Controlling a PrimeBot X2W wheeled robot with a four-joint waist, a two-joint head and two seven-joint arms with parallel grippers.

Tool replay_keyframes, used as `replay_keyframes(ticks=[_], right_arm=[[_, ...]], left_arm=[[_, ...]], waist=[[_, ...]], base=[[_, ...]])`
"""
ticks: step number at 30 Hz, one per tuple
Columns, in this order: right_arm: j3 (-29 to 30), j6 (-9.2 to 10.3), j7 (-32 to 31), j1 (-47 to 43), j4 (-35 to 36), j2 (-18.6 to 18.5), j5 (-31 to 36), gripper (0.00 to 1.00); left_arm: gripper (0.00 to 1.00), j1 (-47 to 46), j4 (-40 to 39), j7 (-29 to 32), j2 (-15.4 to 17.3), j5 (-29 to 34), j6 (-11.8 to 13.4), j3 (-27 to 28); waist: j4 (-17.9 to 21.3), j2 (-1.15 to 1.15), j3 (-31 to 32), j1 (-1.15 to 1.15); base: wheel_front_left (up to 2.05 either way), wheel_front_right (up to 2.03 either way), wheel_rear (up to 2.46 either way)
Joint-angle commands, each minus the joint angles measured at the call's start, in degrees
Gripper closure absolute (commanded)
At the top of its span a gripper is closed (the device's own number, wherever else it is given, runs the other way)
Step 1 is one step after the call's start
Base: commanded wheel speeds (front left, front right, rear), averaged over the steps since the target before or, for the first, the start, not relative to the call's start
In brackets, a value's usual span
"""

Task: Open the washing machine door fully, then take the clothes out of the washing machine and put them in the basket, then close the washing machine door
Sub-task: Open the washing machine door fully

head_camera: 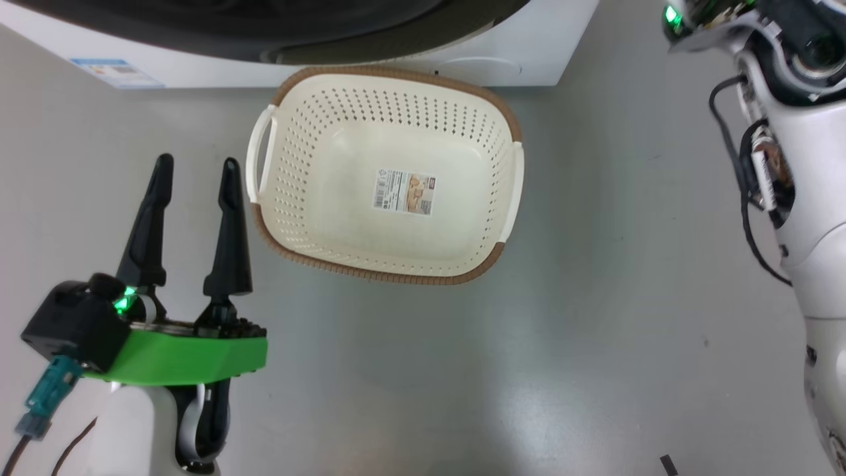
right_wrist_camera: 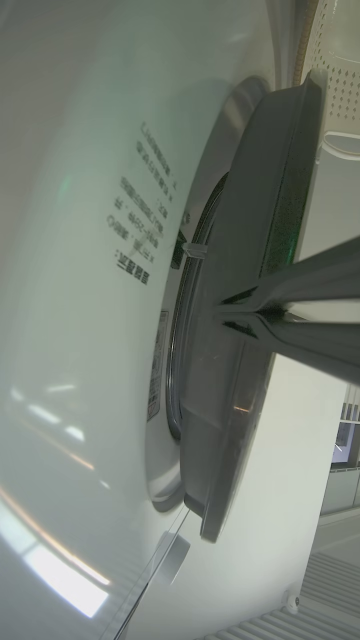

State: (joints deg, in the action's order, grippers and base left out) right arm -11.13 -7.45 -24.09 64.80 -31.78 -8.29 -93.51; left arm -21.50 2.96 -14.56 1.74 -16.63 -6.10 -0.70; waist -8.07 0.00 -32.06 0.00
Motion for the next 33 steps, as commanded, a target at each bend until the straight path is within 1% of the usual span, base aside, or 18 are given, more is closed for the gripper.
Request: replay_keyframes(ticks=[1,7,19,26,33], right_arm=[[0.2,-0.03,-0.3,1.0,1.3,0.8,-0.4,1.0],[1.0,-0.03,-1.8,3.7,-0.1,0.8,-0.4,1.0],[0.7,-0.03,-5.1,5.7,-2.0,0.8,0.4,1.0],[0.1,-0.03,-8.8,7.5,-2.2,0.9,0.3,1.0],[-1.5,-0.03,-13.4,7.5,-1.5,1.2,0.3,1.0]], left_arm=[[0.0,-0.3,-1.5,-0.4,1.1,0.2,-0.4,1.4],[0.0,-0.5,-1.4,-0.4,1.1,0.0,-0.4,0.9],[0.0,-1.1,-0.8,-0.4,1.1,-0.4,-0.2,-0.2],[0.0,-1.6,-0.4,-0.4,1.1,-0.4,-0.2,-0.5],[0.0,-1.7,0.0,-0.4,1.1,-0.3,-0.2,0.1]], waist=[[-0.6,0.0,-0.9,0.0],[-1.4,0.0,-2.3,0.0],[-2.0,0.0,-3.6,0.0],[-2.3,0.0,-4.3,0.0],[-1.7,0.0,-3.9,0.0]], base=[[0.0,0.0,0.0],[0.0,0.0,0.0],[0.0,0.0,0.0],[0.0,0.0,0.0],[0.0,0.0,0.0]])
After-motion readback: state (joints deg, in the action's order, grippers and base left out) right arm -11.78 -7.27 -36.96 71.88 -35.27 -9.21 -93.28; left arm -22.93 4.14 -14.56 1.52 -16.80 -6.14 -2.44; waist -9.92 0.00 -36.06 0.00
